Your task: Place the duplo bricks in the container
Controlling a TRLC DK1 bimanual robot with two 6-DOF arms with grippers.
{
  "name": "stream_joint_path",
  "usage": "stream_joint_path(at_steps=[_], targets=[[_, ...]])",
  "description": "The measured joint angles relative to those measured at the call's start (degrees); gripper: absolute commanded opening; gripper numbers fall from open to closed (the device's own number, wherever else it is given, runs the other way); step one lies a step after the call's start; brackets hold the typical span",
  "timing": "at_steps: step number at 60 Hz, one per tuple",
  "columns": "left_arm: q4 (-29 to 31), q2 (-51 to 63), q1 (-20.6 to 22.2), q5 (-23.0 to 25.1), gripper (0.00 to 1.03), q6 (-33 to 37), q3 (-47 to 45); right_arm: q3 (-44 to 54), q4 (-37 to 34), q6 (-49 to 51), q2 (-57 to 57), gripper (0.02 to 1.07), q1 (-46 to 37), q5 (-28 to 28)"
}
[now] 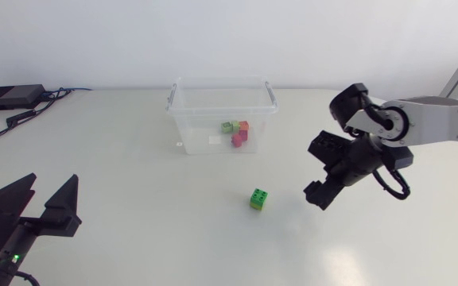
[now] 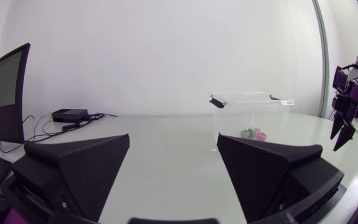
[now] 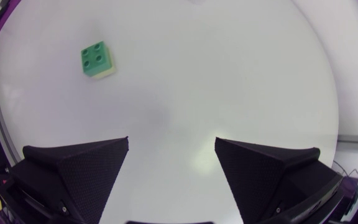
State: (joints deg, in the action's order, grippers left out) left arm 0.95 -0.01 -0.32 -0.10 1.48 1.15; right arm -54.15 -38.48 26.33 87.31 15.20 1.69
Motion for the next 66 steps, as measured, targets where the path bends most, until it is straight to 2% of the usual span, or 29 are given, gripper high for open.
stream_joint_path(at_steps=[14, 39, 66], targets=[[0.0, 0.0, 0.0, 0.0, 0.99, 0.0, 0.0, -3.6, -3.8, 4.0, 6.2, 1.02, 6.1, 0.0], [0.0, 0.0, 0.0, 0.0, 0.99, 0.0, 0.0, -16.1, -8.5, 5.1, 16.5, 1.02, 13.4, 0.7], [0.0, 0.0, 0.0, 0.0, 0.99, 0.0, 0.0, -27.5, -13.2, 5.3, 24.3, 1.02, 16.5, 1.5]])
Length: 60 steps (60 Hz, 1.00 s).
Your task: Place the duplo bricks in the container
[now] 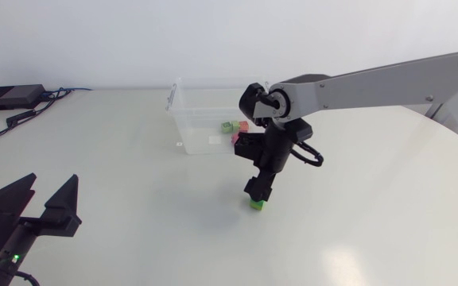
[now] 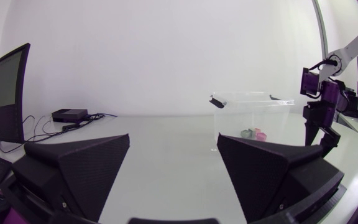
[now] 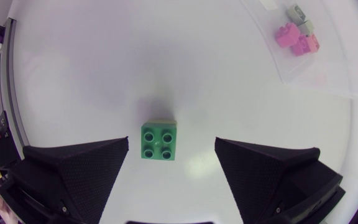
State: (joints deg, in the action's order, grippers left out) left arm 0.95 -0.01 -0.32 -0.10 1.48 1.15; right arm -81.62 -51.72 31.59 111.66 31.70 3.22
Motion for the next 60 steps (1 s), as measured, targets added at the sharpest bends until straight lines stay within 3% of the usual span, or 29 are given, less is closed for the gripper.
stream_joint_path(at_steps=[60], targets=[[0.0, 0.0, 0.0, 0.0, 0.99, 0.0, 0.0, -1.2, 0.9, 0.2, 6.9, 0.99, 0.1, 1.4]])
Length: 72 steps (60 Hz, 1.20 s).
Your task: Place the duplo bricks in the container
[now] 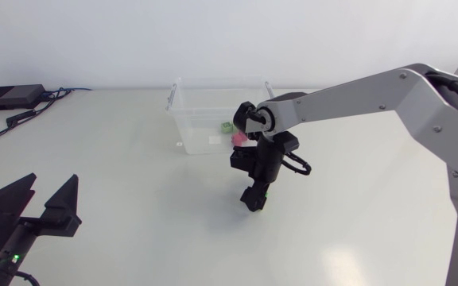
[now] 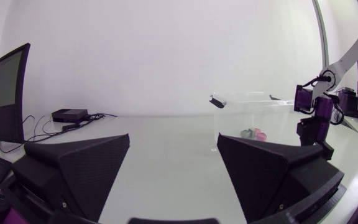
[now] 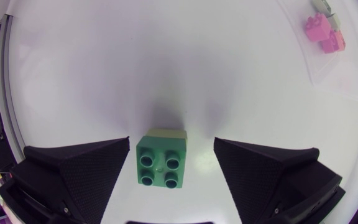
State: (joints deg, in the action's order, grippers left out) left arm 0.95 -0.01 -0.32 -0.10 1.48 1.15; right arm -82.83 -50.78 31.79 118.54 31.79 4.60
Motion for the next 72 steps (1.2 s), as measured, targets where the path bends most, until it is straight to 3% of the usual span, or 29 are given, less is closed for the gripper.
stream_joint_path(at_steps=[23, 31, 55, 60, 72], targets=[[0.0, 0.0, 0.0, 0.0, 0.99, 0.0, 0.0, 0.1, 0.0, 0.0, 0.1, 0.92, -0.3, -1.0], [0.0, 0.0, 0.0, 0.0, 0.99, 0.0, 0.0, 0.3, 0.2, 0.0, 0.5, 0.78, -0.3, -1.0], [0.0, 0.0, 0.0, 0.0, 0.99, 0.0, 0.0, 1.6, 1.3, 0.0, 0.5, 0.78, -0.2, -1.5], [0.0, 0.0, 0.0, 0.0, 0.99, 0.0, 0.0, 1.8, 1.3, 0.0, 0.5, 0.73, 0.1, -1.8], [0.0, 0.0, 0.0, 0.0, 0.99, 0.0, 0.0, 1.9, 1.3, 0.0, 0.5, 0.72, 0.9, -2.1]])
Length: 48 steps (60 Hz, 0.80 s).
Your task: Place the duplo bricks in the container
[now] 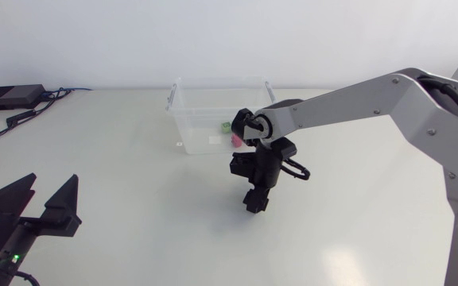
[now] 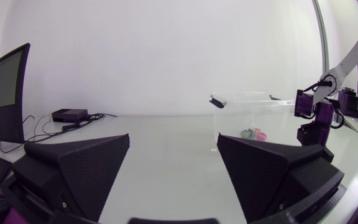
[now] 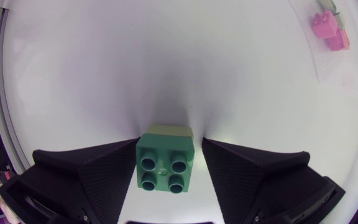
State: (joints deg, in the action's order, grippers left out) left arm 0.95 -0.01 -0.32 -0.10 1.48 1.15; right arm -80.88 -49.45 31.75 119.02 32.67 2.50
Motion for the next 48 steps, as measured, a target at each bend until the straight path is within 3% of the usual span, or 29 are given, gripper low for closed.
stream_joint_path(at_steps=[4, 10, 19, 28, 31, 48], targets=[[0.0, 0.0, 0.0, 0.0, 0.99, 0.0, 0.0, 0.0, 0.0, 0.0, 0.0, 0.72, 0.2, 0.0], [0.0, 0.0, 0.0, 0.0, 0.99, 0.0, 0.0, 0.0, 0.2, -0.4, 0.0, 0.49, 0.4, 0.0], [0.0, 0.0, 0.0, 0.0, 0.99, 0.0, 0.0, 0.0, 1.1, -0.9, 0.0, 0.33, 0.6, 0.3], [0.0, 0.0, 0.0, 0.0, 0.99, 0.0, 0.0, 0.0, 0.8, -1.9, 0.0, 0.26, 0.5, 0.5], [0.0, 0.0, 0.0, 0.0, 0.99, 0.0, 0.0, 0.0, 0.4, -1.9, 0.0, 0.18, 0.4, 0.6], [0.0, 0.0, 0.0, 0.0, 0.99, 0.0, 0.0, 0.2, -7.6, -1.9, -5.8, 0.18, -0.2, -0.8]])
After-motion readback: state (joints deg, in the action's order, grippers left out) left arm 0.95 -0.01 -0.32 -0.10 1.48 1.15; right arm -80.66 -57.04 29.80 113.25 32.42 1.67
